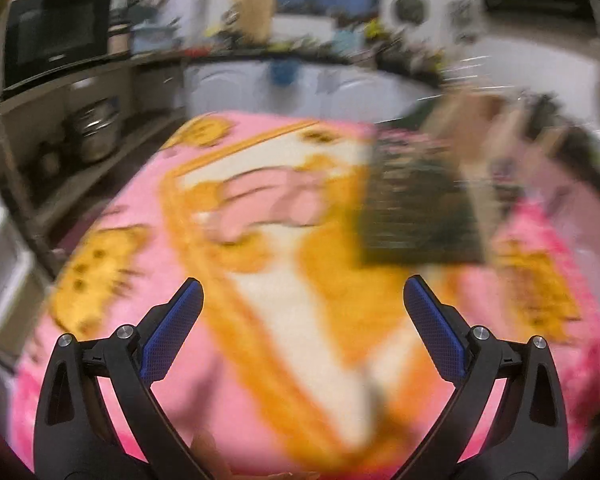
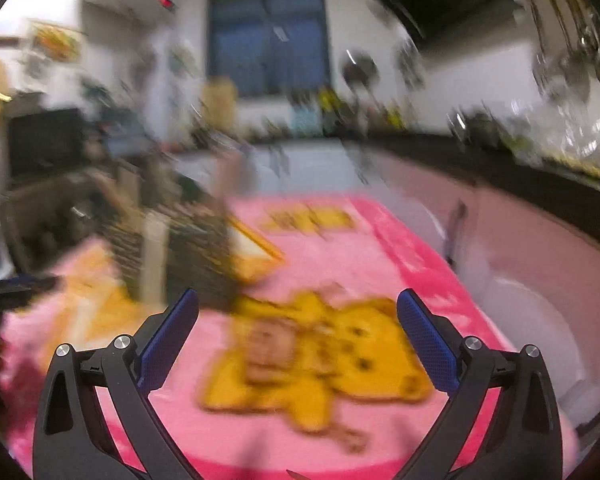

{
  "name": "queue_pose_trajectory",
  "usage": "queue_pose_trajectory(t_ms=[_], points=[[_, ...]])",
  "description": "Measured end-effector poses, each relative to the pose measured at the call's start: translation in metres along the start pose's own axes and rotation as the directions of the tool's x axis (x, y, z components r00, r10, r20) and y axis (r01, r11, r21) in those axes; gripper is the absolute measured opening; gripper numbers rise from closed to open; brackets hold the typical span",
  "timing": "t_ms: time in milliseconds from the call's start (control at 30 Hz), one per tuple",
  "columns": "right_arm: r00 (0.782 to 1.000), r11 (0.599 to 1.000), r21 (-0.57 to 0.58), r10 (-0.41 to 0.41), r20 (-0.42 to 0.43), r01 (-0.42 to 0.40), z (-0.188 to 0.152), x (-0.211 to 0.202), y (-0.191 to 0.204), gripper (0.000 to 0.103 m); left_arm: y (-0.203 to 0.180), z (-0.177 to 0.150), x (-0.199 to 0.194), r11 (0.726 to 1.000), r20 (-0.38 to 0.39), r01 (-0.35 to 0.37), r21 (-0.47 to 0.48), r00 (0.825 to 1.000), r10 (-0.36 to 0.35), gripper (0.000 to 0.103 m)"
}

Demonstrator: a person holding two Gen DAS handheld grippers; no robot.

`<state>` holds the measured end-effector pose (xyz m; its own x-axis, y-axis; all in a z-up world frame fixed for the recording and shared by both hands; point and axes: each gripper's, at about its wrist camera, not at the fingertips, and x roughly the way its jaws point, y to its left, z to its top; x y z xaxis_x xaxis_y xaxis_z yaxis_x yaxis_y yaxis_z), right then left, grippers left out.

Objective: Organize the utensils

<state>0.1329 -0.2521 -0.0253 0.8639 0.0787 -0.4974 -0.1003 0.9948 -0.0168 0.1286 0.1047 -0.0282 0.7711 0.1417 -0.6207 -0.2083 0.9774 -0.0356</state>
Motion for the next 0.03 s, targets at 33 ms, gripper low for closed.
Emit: queue_pose_trajectory(t_ms=[33], points=[[0.996, 0.998, -0.004, -0.059, -0.061, 0.058, 0.0017, 0.0155, -0.0093, 0.096, 0.0107, 0.0045, 0.0169, 0.998, -0.043, -0.067, 0.013, 0.997, 0.068, 0.092]])
